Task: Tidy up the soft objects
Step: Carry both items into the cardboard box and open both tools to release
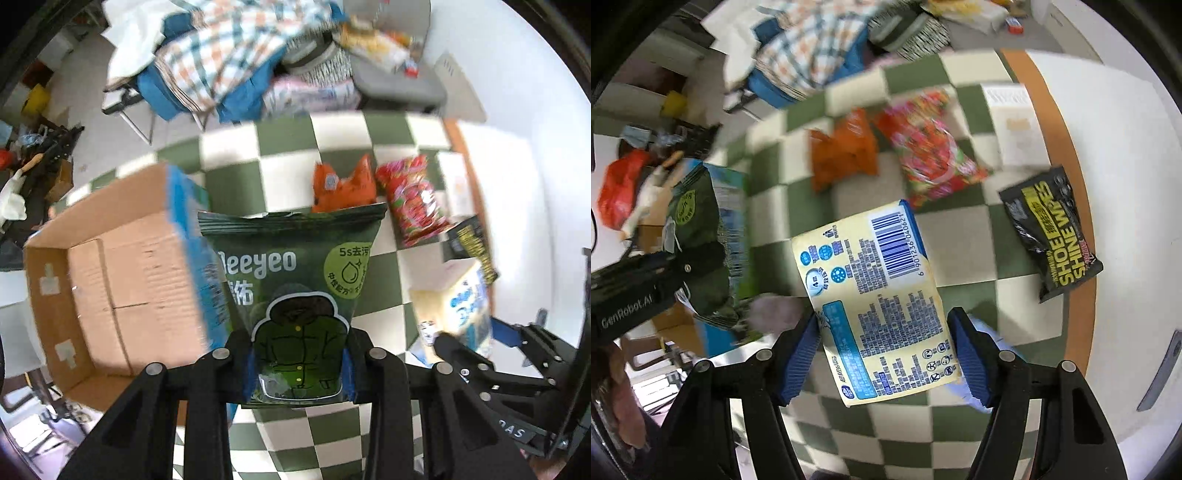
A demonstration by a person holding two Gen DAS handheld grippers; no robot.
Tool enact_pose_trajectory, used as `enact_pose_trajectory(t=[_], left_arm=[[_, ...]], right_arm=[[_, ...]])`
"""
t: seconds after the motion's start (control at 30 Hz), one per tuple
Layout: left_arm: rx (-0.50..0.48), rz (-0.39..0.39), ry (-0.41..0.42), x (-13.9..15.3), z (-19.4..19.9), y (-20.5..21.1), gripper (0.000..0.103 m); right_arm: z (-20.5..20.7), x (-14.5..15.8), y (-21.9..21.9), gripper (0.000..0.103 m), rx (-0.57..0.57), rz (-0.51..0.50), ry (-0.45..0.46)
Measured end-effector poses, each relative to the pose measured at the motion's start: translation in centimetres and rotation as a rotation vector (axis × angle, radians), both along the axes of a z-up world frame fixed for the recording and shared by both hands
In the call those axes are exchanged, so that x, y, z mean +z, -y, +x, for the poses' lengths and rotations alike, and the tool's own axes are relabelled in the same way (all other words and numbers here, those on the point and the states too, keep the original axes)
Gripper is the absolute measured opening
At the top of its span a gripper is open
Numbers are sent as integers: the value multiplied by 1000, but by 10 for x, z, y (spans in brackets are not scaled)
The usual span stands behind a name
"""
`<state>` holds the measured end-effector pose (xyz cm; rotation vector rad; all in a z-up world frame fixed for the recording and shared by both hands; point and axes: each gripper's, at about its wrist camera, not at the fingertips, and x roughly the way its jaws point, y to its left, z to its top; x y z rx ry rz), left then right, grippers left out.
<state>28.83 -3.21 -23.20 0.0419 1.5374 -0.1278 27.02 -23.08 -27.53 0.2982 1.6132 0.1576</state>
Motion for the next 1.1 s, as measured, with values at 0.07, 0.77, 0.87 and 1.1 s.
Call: enact_pose_trajectory(t=[0.07,0.77,0.87,1.1], left_arm=[[14,2,39,22,-6,-8,31],[233,-51,-52,-33,12,-231,31],[224,-66,-96,-61,25,-244,31],[210,-120,-159,-106,48,-261,31]], right_arm=[[-5,25,-17,71,14,35,42],[25,33,-296,71,112,125,90],[37,6,-321,71,122,84,82],[57,-40,-349,70,119,21,71]])
